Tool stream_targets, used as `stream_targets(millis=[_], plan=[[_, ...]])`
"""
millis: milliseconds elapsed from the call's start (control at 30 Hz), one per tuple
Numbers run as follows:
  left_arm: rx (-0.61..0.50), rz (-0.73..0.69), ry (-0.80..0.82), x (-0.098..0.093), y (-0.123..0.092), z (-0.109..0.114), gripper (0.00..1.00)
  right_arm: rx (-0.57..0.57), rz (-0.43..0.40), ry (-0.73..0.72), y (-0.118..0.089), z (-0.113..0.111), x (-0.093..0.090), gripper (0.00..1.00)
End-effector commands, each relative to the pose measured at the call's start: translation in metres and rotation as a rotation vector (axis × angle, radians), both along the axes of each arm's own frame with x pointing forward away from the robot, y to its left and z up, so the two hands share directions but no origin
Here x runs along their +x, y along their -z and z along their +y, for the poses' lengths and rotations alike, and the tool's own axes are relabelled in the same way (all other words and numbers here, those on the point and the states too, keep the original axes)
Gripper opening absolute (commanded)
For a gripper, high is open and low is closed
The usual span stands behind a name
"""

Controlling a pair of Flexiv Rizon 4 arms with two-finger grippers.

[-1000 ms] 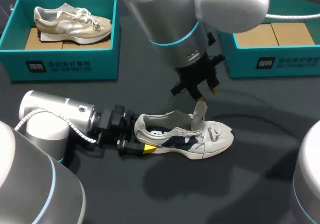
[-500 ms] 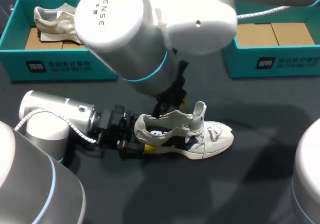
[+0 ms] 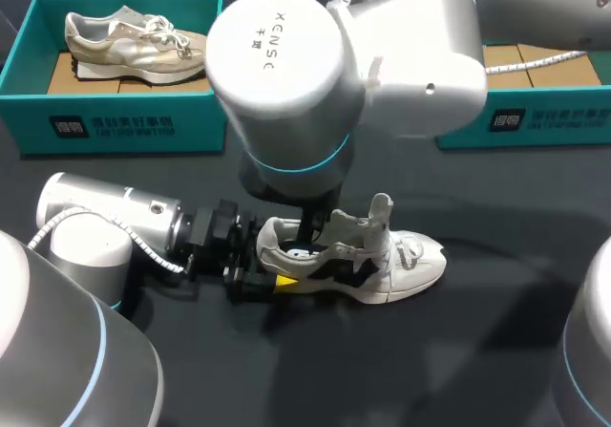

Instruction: Take the shoe out of the shoebox, open the shoe tongue, remove and reinsert the insole, then place the shoe into the shoebox

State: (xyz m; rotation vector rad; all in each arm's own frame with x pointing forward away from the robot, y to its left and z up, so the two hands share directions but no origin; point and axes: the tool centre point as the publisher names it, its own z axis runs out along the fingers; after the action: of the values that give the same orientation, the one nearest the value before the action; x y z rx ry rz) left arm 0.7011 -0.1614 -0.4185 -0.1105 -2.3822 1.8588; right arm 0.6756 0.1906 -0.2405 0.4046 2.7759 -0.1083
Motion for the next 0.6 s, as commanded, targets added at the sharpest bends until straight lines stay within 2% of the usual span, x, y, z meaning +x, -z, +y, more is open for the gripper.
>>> stream_targets(millis=[33,367,600], plan=[[0.000,0.000,-0.001,0.001,0.003,-0.001,0.00,0.017,0.025,-0.001,0.008,-0.002,0.006,0.00],[0.000,0.000,-0.001,0.001,0.003,-0.001,0.00,0.017,0.025,-0.001,0.008,-0.002,0.006,0.00],[0.000,0.000,-0.001,0.001,0.003,-0.001,0.00,0.021,0.018,-0.102,0.034,0.016,0.013,0.00]])
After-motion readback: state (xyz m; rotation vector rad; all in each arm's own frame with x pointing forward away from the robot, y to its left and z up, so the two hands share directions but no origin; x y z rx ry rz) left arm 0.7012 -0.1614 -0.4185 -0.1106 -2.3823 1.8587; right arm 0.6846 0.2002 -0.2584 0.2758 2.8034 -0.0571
